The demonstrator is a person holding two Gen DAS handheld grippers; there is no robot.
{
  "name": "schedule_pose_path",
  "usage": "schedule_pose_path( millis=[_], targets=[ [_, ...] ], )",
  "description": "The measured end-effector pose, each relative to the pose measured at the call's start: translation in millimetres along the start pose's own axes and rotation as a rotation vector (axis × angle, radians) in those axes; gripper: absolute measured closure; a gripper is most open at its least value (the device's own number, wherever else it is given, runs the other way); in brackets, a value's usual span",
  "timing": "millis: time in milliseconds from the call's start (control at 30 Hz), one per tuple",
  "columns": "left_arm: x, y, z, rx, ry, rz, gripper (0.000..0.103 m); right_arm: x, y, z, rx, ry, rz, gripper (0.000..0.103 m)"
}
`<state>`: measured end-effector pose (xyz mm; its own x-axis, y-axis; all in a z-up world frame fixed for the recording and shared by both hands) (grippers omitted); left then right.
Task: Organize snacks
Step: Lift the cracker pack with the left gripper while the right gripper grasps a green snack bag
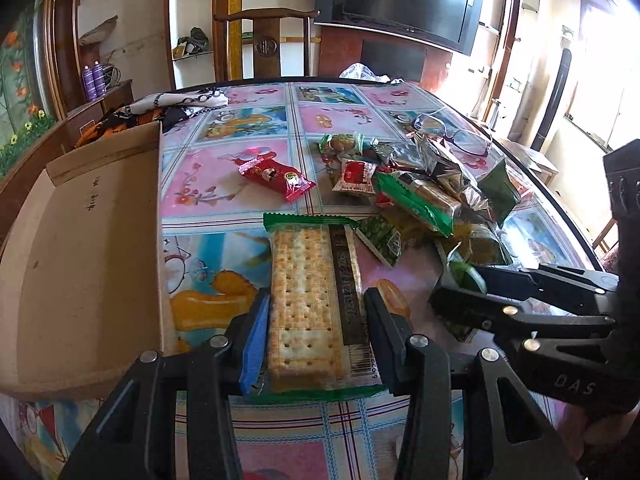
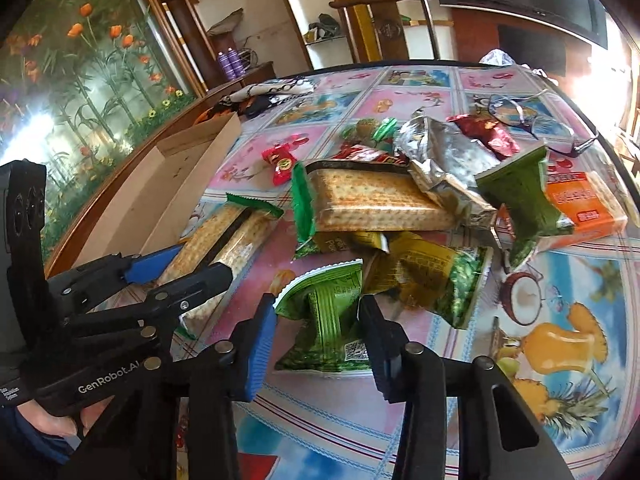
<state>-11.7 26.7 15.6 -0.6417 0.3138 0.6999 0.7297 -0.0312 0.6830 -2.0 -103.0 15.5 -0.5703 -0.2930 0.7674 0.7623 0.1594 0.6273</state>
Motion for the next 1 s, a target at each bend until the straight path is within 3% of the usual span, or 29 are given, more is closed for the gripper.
schedule_pose_path(
  millis=[167, 667, 1000],
  targets=[
    [3, 0, 1, 0.003, 0.002, -0.014, 0.058, 18, 2, 0, -0.017, 0.018, -0.073, 0.063],
    [22, 6, 3, 0.016, 0.001, -0.099, 0.058, 34, 4, -7, -0.091, 0.062, -0.14, 0.063],
    [55, 19, 34, 0.065, 0.035, -0.175, 0.058, 30, 15, 6, -0.187, 0.175, -0.133, 0.062]
  ],
)
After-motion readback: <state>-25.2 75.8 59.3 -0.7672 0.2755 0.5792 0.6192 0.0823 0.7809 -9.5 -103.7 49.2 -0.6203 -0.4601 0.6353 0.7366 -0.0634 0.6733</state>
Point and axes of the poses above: each gripper's, at about its wrist camera, not at the fingertips, and x roughly against the way its jaws point, z to its left, y to its top, the point moved 1 cm from there along -x, roughly the way its jaws point, and after that the axes turned 12 degrees about -y, right-handed, at the moved point
